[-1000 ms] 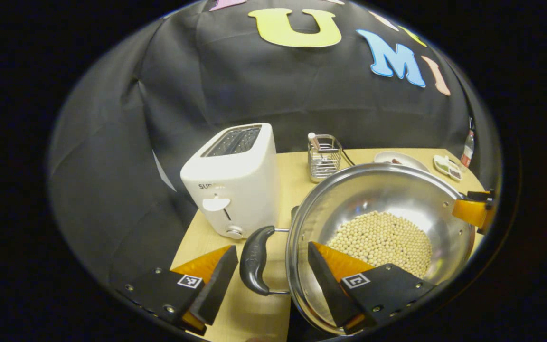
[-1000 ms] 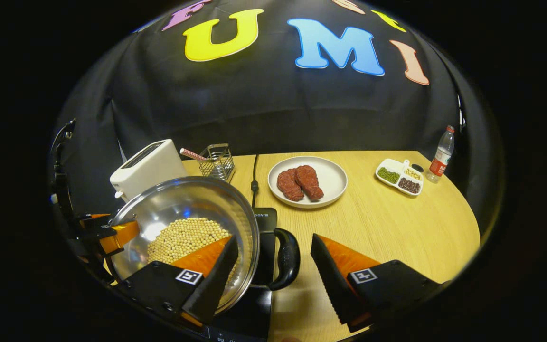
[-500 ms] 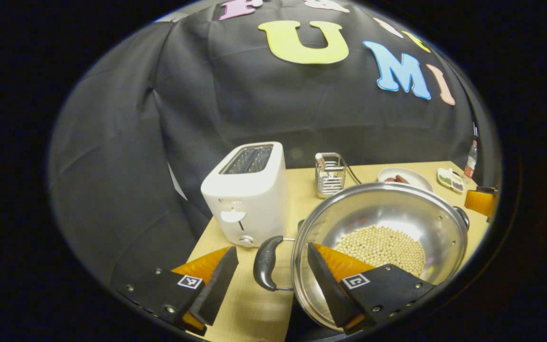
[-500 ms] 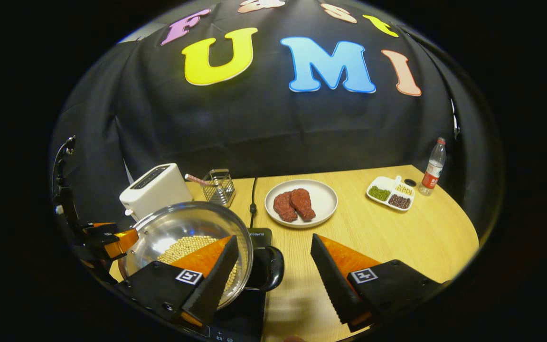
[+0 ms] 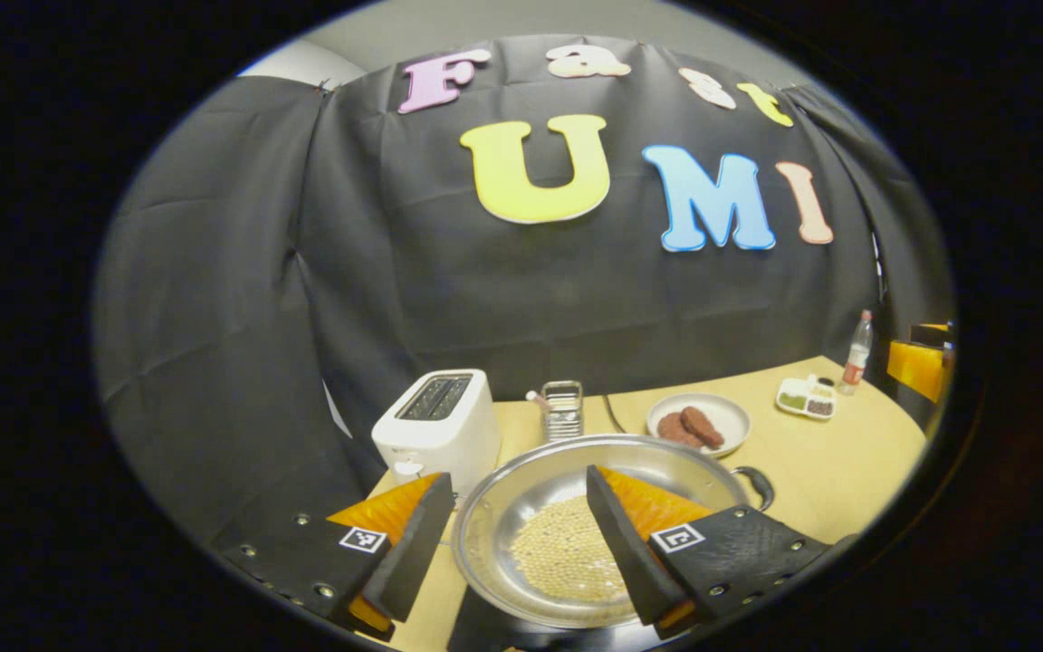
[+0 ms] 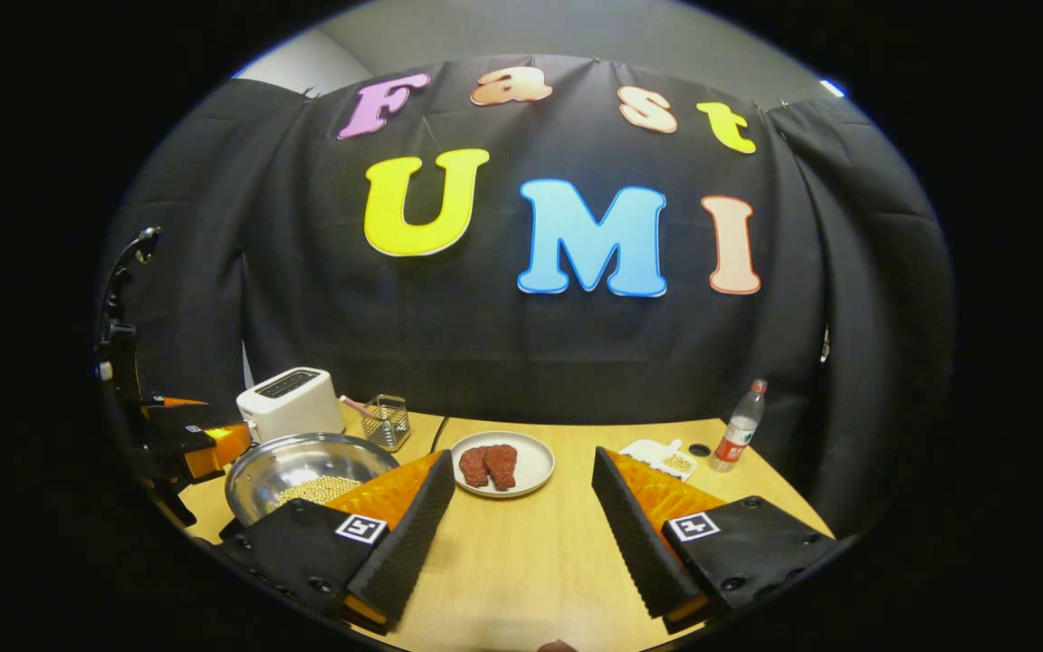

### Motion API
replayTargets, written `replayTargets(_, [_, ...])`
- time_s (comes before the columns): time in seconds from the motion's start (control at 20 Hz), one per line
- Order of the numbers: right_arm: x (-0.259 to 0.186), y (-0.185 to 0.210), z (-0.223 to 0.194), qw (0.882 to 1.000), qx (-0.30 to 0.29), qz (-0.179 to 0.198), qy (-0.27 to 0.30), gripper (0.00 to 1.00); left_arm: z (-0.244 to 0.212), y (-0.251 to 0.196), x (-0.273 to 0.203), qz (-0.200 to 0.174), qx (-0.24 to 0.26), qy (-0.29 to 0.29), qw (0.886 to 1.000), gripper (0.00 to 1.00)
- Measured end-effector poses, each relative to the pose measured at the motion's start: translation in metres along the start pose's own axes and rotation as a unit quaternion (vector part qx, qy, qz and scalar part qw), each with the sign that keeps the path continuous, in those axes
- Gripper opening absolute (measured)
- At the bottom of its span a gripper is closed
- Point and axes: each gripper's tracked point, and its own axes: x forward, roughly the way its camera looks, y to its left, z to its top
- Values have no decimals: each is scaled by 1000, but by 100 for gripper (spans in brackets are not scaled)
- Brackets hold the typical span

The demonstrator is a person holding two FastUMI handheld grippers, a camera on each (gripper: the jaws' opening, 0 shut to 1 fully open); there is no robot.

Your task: First push the handle of the pot to place it horizontally, then grasp the pot with both hands and set it on the induction cooktop.

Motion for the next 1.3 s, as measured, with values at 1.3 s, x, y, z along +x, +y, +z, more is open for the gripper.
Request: replayTargets(1.3, [-256,-208,94,984,1,-24,-177,97,160,-175,-333,-4,-49,-209,977,87])
